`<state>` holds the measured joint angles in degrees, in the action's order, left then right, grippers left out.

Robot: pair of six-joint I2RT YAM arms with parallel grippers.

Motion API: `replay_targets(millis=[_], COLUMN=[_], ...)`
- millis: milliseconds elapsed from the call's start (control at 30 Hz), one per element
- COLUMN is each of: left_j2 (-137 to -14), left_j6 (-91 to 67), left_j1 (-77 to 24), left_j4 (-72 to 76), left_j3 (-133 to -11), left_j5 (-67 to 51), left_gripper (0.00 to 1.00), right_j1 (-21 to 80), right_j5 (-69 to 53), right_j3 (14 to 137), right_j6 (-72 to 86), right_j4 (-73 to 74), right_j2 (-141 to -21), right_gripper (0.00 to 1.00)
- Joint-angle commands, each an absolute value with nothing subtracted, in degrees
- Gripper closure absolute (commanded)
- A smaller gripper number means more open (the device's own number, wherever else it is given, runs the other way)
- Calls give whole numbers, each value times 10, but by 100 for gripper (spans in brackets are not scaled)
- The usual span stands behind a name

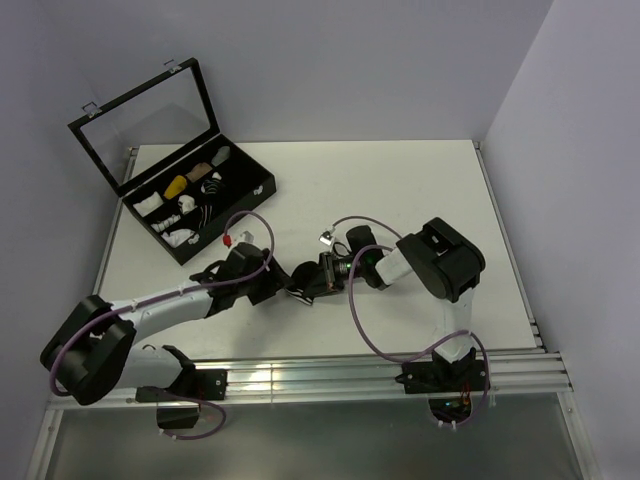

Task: Roll the socks
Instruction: Roll the sock at the center of the board.

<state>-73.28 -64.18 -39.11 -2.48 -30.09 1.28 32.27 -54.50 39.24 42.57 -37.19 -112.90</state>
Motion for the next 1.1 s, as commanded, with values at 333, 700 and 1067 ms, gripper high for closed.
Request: replay_targets(millis=[333,700,1067], left_j2=[-794,-839,-885], left_j6=[-626,-615,-606], left_j1=[-406,-416,-427], left_j4=[30,32,-25], left_j3=[-316,-340,-388], left_j5=[5,5,12], left_gripper=[37,49,87], right_j1=[295,287,309], right_j5=[-535,-518,-394], right_j3=[352,354,372], right_j6=[491,476,324], right_j4=[-403,-365,-193], right_j2=[-1187,-1188,-1038], right_gripper=[100,100,75])
